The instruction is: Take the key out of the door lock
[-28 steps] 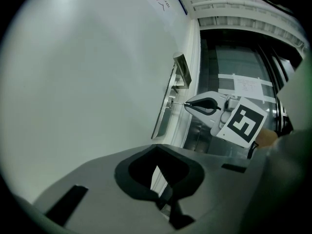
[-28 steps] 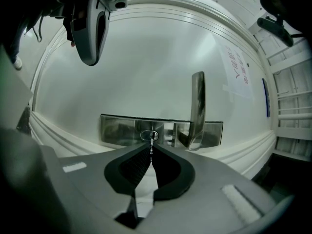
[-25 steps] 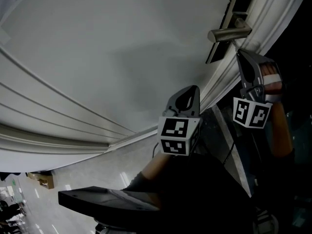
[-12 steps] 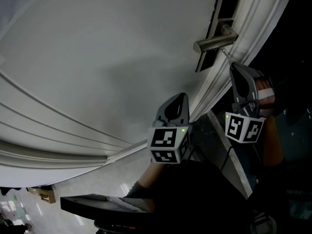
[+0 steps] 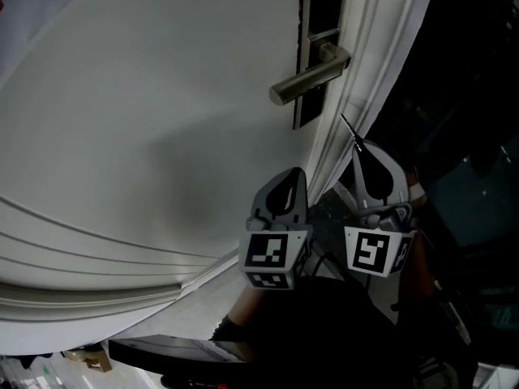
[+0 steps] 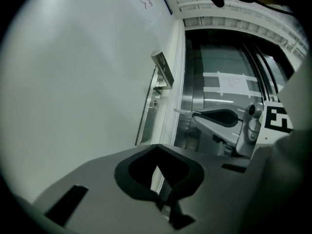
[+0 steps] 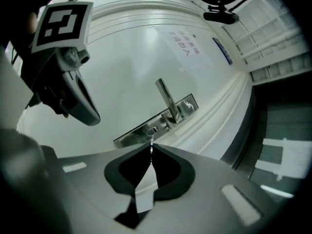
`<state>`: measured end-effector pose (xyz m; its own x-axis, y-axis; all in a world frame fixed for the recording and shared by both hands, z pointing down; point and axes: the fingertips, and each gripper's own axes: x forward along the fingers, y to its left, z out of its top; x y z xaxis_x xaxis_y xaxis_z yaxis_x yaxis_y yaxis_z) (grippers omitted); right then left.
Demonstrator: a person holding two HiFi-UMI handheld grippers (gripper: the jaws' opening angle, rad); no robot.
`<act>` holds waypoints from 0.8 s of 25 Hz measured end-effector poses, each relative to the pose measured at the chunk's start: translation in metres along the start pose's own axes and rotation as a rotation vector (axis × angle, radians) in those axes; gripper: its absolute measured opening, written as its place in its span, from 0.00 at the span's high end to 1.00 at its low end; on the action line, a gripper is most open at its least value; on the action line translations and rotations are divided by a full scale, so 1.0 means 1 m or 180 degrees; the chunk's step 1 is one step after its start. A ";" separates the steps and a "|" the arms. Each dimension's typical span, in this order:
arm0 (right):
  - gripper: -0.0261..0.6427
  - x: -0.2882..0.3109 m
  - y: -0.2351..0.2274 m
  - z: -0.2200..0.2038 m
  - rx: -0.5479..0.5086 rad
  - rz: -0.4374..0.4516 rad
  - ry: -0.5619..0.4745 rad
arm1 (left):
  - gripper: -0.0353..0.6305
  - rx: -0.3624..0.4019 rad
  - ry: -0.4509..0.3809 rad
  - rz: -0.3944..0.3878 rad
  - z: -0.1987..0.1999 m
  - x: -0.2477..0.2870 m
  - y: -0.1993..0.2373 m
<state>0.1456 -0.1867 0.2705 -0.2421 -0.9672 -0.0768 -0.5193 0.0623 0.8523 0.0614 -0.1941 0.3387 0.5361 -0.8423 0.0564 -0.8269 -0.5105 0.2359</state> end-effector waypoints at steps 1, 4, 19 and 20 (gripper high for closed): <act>0.94 -0.003 0.001 0.000 0.0154 -0.0006 0.0001 | 0.95 0.0006 0.0011 -0.0017 0.000 0.000 -0.002; 0.94 -0.011 0.003 -0.001 0.0638 -0.0007 0.0019 | 0.95 0.0005 0.0046 -0.0031 -0.004 0.001 -0.007; 0.94 -0.015 0.020 -0.005 0.1260 0.0107 -0.0002 | 0.95 0.0023 0.0090 -0.0053 -0.009 0.005 -0.008; 0.94 -0.014 0.021 -0.005 0.1251 0.0116 -0.0001 | 0.95 0.0018 0.0091 -0.0047 -0.010 0.005 -0.007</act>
<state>0.1419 -0.1730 0.2919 -0.2662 -0.9626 -0.0504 -0.7845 0.1860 0.5916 0.0718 -0.1932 0.3466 0.5529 -0.8294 0.0807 -0.8197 -0.5239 0.2315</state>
